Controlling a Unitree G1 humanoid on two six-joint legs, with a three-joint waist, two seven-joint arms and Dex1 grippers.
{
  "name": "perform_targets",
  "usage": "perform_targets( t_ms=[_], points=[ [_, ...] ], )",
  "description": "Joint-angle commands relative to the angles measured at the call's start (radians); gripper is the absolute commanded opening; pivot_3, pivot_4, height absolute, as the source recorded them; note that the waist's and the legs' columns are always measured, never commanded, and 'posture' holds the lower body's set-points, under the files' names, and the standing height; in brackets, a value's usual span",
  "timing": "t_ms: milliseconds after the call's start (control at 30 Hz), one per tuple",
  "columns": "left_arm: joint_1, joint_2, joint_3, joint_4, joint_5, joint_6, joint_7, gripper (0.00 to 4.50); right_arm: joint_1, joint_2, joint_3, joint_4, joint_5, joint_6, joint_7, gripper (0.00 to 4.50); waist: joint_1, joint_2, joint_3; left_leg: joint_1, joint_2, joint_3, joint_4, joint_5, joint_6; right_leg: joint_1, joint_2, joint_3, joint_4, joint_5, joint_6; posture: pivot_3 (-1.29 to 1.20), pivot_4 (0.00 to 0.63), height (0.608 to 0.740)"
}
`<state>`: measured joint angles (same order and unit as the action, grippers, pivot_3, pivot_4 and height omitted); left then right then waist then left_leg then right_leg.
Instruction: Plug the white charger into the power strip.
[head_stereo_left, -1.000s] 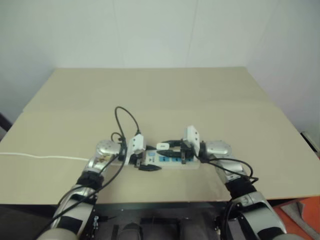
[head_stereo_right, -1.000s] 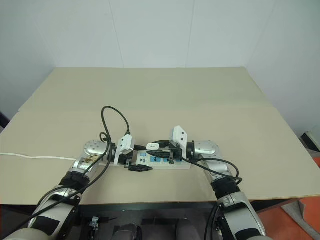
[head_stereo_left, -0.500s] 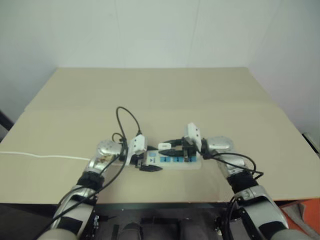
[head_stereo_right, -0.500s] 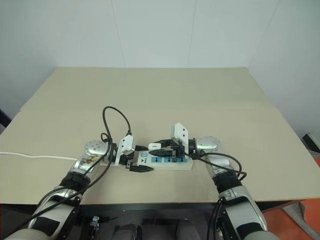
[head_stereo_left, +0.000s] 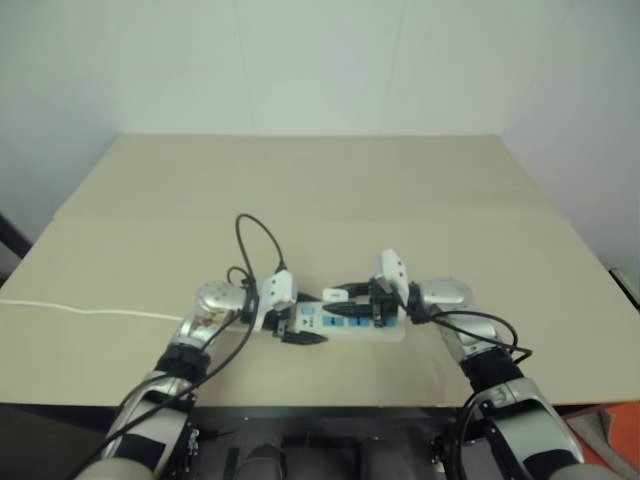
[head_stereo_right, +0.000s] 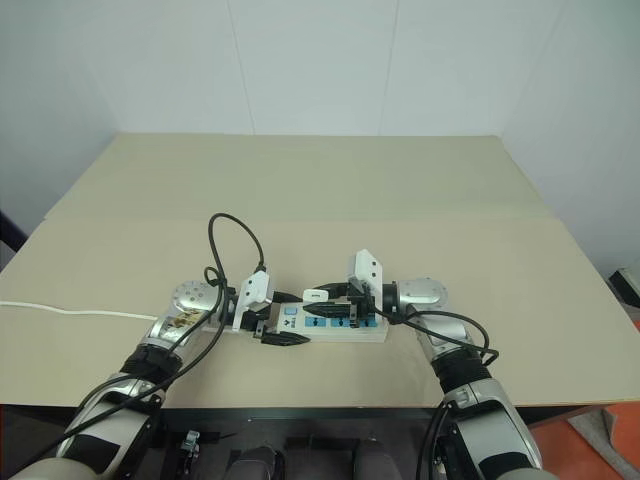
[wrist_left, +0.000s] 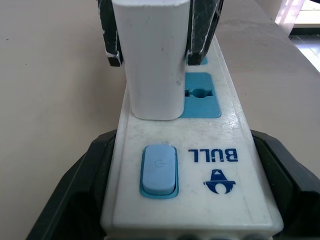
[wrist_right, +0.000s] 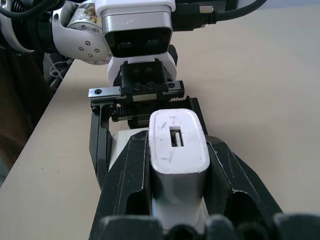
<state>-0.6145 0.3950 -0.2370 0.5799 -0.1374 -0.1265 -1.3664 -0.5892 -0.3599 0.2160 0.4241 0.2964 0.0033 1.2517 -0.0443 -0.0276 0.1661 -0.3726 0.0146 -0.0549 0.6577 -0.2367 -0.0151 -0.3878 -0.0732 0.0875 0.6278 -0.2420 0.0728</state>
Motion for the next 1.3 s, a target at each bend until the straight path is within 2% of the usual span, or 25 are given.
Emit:
perform_targets(
  t_ms=[33, 333, 1133, 1200, 1233, 1300],
  points=[
    [0.037, 0.054, -0.01, 0.029, 0.033, 0.012, -0.016, 3.32, 0.046, -0.07, 0.008, 0.084, -0.073, 0.049, -0.012, 1.13, 0.0, 0.0, 0.0, 0.0, 0.0, 0.0, 0.0, 0.0, 0.0, 0.0, 0.0, 0.0, 0.0, 0.0, 0.0, 0.0, 0.15, 0.74],
    [0.04, 0.056, -0.013, 0.026, 0.029, 0.014, -0.013, 3.32, 0.044, -0.049, 0.092, 0.03, -0.103, -0.005, 0.03, 1.13, -0.002, 0.001, 0.0, 0.0, 0.0, 0.0, 0.0, 0.0, 0.0, 0.0, 0.0, 0.0, 0.0, 0.0, 0.0, 0.0, 0.15, 0.74],
    [0.034, 0.062, -0.014, 0.037, 0.032, 0.004, -0.013, 3.32, 0.074, -0.051, 0.077, 0.069, -0.109, -0.018, -0.011, 1.13, -0.002, 0.002, -0.003, 0.001, 0.0, 0.0, -0.001, 0.0, 0.0, 0.0, 0.0, 0.0, 0.0, -0.001, 0.0, 0.0, 0.15, 0.74],
    [0.034, 0.062, -0.013, 0.038, 0.033, 0.003, -0.012, 3.32, 0.068, -0.05, 0.08, 0.07, -0.106, -0.012, -0.003, 1.85, -0.002, 0.001, -0.003, 0.001, 0.0, 0.0, -0.001, 0.0, 0.0, 0.0, 0.0, 0.0, 0.0, -0.001, 0.0, 0.0, 0.15, 0.74],
    [0.034, 0.062, -0.013, 0.038, 0.033, 0.004, -0.012, 3.32, 0.065, -0.05, 0.083, 0.064, -0.105, -0.007, 0.003, 2.03, -0.002, 0.001, -0.003, 0.001, 0.0, 0.0, -0.001, 0.0, 0.0, 0.0, 0.0, 0.0, 0.0, -0.001, 0.0, 0.0, 0.15, 0.74],
    [0.035, 0.063, -0.014, 0.037, 0.032, 0.004, -0.012, 3.32, 0.063, -0.046, 0.087, 0.051, -0.105, -0.005, 0.006, 2.68, -0.006, 0.001, -0.003, 0.001, 0.0, 0.0, -0.001, 0.0, 0.0, 0.001, 0.0, 0.0, 0.0, -0.001, 0.0, 0.0, 0.15, 0.74]
  ],
)
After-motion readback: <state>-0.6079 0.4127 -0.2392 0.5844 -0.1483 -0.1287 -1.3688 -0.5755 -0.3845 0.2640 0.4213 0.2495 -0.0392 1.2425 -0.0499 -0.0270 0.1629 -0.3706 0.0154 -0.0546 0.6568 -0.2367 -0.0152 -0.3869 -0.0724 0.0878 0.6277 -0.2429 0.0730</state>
